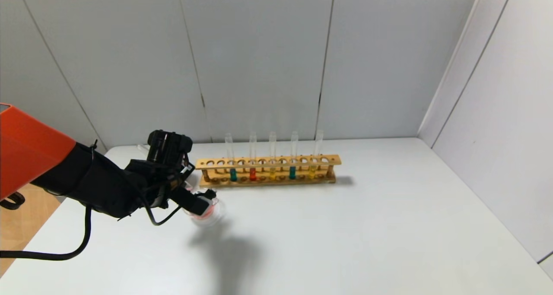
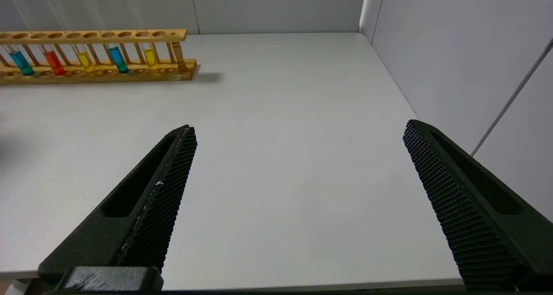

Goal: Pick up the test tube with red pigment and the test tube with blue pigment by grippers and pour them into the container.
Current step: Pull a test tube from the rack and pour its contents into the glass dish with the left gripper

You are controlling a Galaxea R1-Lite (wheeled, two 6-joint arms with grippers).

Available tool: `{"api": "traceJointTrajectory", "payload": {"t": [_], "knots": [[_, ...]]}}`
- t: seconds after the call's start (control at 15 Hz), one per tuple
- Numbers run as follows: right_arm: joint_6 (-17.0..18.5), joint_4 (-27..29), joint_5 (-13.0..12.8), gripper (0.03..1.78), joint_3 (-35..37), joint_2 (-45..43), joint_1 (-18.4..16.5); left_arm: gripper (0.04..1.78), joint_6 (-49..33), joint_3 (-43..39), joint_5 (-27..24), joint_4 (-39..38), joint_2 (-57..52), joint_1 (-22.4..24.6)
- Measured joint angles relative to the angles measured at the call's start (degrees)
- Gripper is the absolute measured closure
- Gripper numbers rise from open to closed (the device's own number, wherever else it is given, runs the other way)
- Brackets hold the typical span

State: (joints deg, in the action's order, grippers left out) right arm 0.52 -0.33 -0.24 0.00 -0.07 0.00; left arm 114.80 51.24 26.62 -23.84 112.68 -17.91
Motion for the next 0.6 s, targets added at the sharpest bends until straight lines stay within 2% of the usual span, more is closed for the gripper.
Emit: {"api": "traceJointTrajectory", "payload": {"t": [0.6], "knots": [[0.0,-0.05,0.0,0.06,0.0,0.0,0.0,1.49,3.72,-0.28,6.91,-1.34,-0.11,-2.82]]}}
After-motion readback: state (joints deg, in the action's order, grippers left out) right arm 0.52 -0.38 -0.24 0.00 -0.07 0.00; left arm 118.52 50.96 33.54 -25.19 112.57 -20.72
